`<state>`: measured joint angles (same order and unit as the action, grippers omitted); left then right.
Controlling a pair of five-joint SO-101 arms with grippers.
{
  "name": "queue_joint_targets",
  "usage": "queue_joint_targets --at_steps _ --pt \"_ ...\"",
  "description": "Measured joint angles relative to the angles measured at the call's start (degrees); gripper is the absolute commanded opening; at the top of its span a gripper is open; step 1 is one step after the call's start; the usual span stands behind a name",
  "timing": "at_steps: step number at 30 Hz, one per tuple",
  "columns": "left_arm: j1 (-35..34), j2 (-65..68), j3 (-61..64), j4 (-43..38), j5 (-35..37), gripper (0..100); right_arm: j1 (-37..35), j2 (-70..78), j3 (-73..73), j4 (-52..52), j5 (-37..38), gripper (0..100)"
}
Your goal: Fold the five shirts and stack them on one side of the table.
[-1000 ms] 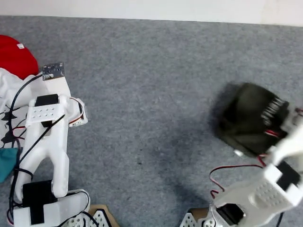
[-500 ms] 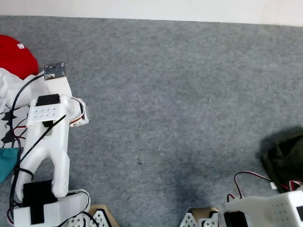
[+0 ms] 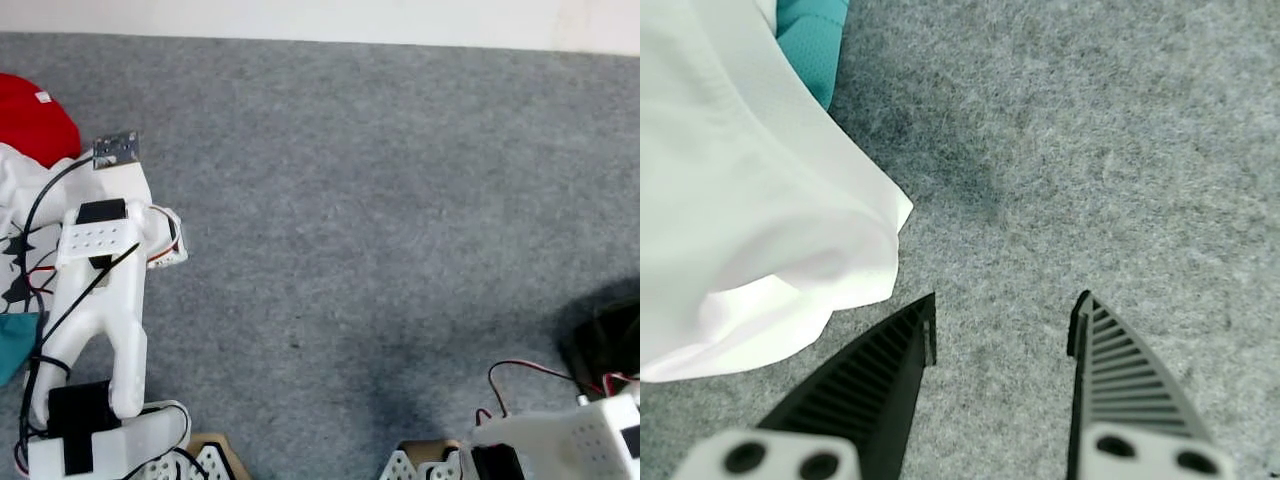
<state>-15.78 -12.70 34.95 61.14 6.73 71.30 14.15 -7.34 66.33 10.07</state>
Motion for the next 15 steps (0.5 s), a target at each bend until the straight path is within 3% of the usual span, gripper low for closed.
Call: queue_joint_targets --at_steps 4,10,15 --pt "0.7 0.0 0.4 0.0 0.0 23 -5.8 -1.8 -3.8 6.4 -3.4 24.8" --pt "1.0 0.0 0.4 0.0 0.0 23 -15.6 -2.1 -0.5 11.5 -3.9 0.0" --pt "1.0 0.0 0.4 0.0 0.0 23 -17.7 -2.1 2.3 11.8 -3.9 0.7"
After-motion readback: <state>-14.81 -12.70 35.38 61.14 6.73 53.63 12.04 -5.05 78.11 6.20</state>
